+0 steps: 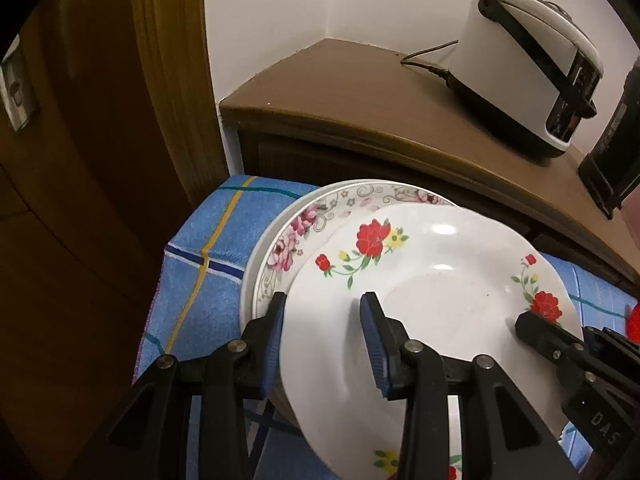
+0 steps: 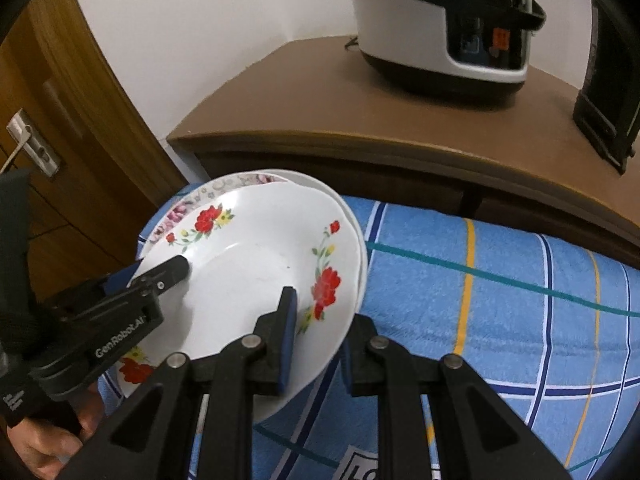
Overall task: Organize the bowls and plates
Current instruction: 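Lower the red-flower plate onto the floral-rim plate, then open the right tool and pull it back from the plate stack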
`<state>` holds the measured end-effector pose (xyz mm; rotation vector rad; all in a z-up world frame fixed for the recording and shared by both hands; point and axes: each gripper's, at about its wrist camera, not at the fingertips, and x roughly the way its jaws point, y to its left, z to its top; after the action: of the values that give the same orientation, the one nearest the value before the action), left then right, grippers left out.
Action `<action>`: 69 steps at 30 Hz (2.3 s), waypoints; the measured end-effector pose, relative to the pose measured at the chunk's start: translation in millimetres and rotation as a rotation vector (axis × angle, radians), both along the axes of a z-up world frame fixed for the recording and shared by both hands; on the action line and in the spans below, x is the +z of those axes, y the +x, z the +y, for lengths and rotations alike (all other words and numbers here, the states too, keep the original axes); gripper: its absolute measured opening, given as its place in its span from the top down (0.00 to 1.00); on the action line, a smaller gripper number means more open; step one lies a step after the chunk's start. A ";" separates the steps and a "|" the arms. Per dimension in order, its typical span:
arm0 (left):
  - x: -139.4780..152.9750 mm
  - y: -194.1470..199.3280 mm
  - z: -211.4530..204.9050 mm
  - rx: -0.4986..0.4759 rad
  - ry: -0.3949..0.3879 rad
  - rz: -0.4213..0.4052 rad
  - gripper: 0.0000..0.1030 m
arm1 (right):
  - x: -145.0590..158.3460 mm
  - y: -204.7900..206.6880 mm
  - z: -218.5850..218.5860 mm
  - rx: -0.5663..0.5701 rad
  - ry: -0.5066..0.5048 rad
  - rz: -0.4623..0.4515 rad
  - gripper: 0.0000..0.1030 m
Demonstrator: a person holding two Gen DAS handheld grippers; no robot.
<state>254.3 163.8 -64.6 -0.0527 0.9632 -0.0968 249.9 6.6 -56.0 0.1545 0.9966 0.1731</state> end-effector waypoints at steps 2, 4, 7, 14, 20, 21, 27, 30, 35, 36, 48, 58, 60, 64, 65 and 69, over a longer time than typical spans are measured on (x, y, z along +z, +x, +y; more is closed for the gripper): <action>-0.6 0.3 -2.8 -0.001 0.018 -0.007 0.61 | 0.3 1.9 1.8 0.001 -0.010 -0.007 0.81; -1.0 0.9 -3.9 0.001 0.027 -0.010 0.61 | 0.8 3.8 4.3 0.002 -0.025 -0.009 0.80; -1.8 3.3 -3.7 0.002 0.030 -0.010 0.61 | -2.3 9.8 8.5 0.018 -0.037 0.012 0.78; -1.6 3.9 -8.0 0.003 0.065 -0.017 0.61 | -12.2 24.5 5.2 0.039 -0.008 0.070 0.74; 3.9 2.9 -5.7 0.008 0.050 -0.008 0.61 | -15.8 36.6 4.4 0.050 0.008 0.082 0.72; 4.8 2.8 -4.8 0.007 0.048 -0.007 0.61 | -16.7 39.7 6.0 0.056 0.004 0.082 0.70; 15.0 -3.4 2.6 0.027 0.020 -0.010 0.59 | -18.0 46.1 11.1 0.102 -0.032 0.067 0.61; 20.2 -8.5 -1.1 0.030 0.086 -0.043 0.46 | -21.5 47.1 15.1 0.121 -0.054 0.078 0.62; 28.5 -14.8 -8.8 0.030 0.185 -0.105 0.36 | -22.3 44.2 20.0 0.131 -0.071 0.076 0.62; 28.5 -14.8 -8.4 0.032 0.178 -0.101 0.36 | -22.2 44.2 21.7 0.134 -0.083 0.069 0.62; 49.7 -39.2 8.7 0.076 0.158 -0.137 0.36 | 37.1 -3.7 11.6 0.153 -0.183 -0.146 0.49; 78.5 -88.4 -6.7 0.055 0.123 -0.191 0.35 | 73.9 -69.0 -9.6 0.126 -0.185 -0.233 0.30; 84.1 -97.3 -11.5 0.054 0.128 -0.210 0.34 | 77.0 -79.7 -13.4 0.119 -0.176 -0.247 0.28; 94.9 -119.2 -24.5 0.045 0.144 -0.255 0.26 | 82.0 -102.4 -25.2 0.063 -0.191 -0.284 0.20; 96.3 -123.4 -27.5 0.045 0.147 -0.264 0.26 | 84.0 -108.1 -29.3 0.053 -0.185 -0.292 0.19; 97.8 -137.6 -41.4 0.035 0.144 -0.276 0.26 | 86.1 -125.1 -42.8 0.017 -0.152 -0.299 0.16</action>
<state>116.7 122.3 33.2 0.0755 0.6909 -0.0018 124.8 -36.2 30.0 -0.0190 0.7102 0.1304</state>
